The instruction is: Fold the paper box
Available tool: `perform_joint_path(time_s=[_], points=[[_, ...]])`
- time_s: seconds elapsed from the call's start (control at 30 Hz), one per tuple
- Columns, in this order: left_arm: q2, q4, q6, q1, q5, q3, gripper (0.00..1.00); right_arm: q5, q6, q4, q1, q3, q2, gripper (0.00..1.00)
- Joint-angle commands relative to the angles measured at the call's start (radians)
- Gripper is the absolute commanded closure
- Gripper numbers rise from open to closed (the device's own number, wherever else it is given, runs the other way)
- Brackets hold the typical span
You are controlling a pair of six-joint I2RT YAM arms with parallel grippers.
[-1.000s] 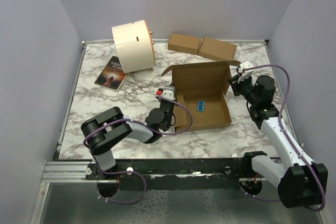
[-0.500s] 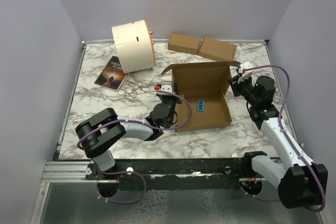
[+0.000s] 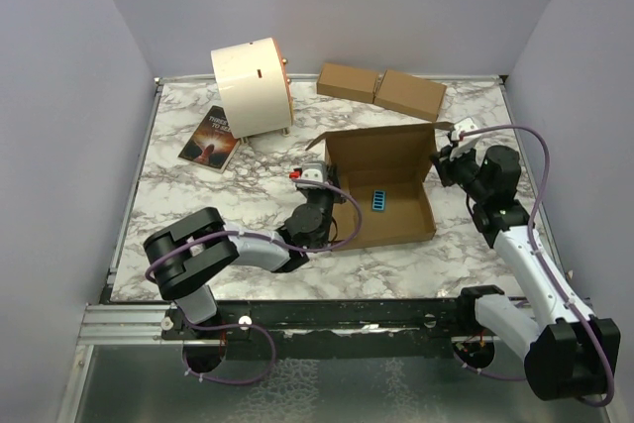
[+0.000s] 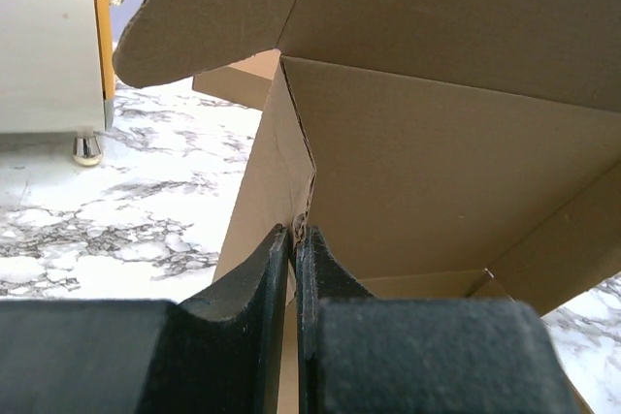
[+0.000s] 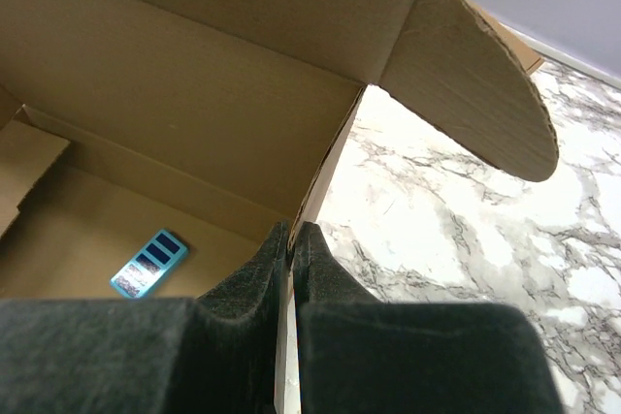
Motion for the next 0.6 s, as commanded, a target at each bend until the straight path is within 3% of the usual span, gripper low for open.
perform_joint_path(time_s=[0.0,0.57], points=[[0.037,-0.076,-0.027,-0.055,0.024,-0.04,0.92,-0.133,0.019,-0.2,0.019,-0.05,-0.014,0.99],[0.062,-0.025,-0.039,-0.087,-0.005,-0.083,0.92,-0.141,-0.091,-0.209,0.019,-0.1,-0.042,0.99]])
